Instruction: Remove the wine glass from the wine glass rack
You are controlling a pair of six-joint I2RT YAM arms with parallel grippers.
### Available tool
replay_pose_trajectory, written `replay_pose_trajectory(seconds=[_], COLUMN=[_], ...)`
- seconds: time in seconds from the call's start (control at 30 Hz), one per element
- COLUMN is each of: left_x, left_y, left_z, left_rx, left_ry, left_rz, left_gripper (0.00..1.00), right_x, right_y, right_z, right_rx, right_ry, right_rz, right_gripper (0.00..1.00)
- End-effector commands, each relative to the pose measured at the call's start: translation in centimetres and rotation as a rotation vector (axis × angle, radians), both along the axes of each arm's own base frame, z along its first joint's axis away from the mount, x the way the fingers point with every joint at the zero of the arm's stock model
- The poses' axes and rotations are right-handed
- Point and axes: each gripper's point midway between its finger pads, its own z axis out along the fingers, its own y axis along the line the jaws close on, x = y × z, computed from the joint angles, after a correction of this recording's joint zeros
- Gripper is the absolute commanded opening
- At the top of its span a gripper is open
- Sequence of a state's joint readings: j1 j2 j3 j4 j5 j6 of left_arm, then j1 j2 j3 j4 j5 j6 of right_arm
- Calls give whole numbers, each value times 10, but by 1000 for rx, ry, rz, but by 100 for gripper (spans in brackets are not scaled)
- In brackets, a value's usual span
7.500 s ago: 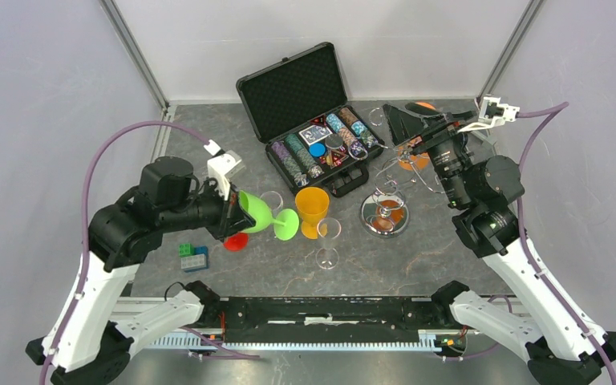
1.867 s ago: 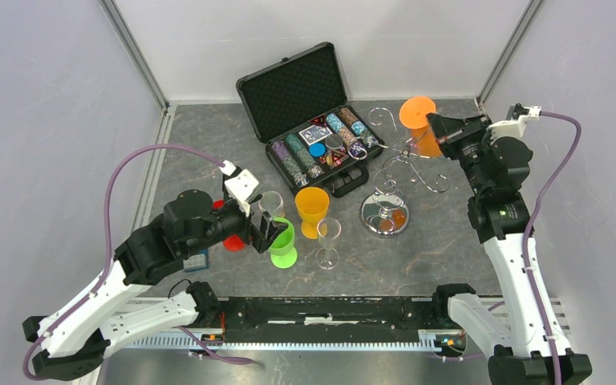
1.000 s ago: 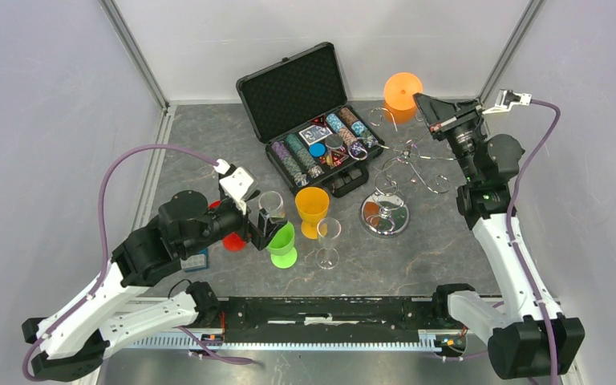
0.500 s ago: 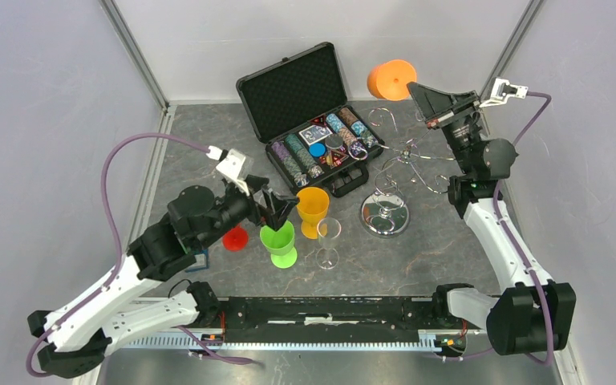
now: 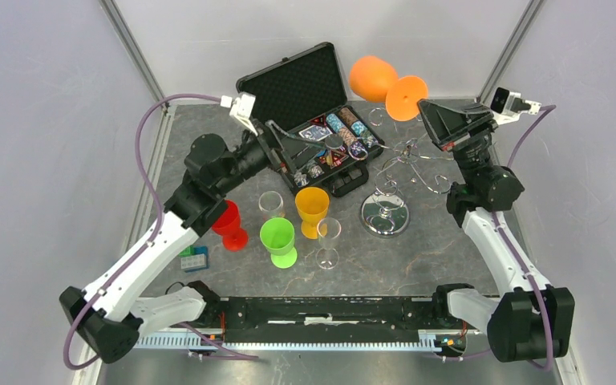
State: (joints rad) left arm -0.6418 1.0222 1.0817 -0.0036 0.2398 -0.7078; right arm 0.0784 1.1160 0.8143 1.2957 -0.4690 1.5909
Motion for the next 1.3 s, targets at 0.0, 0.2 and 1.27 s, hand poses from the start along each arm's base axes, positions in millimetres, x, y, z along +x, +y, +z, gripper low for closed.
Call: replay_pose_trajectory(seconds=[0.0,0.2,1.27], left_x=[-26,-14,-2], left_y=[-23,-32,-47], left_z=[78,96,93], left_rx=[-243,-318,-260], left_ry=[-79,-108,-195], left_rz=[-239,-287,-363], left_gripper=[100,100,94], right_x=[-56,-75,-52], right_y=[-2,-3,18], right_z=[23,23,-4], right_rx=[63,87,88], right_ry=[-138,-126,63], right_rz=[121,176,185], right_gripper=[0,0,0])
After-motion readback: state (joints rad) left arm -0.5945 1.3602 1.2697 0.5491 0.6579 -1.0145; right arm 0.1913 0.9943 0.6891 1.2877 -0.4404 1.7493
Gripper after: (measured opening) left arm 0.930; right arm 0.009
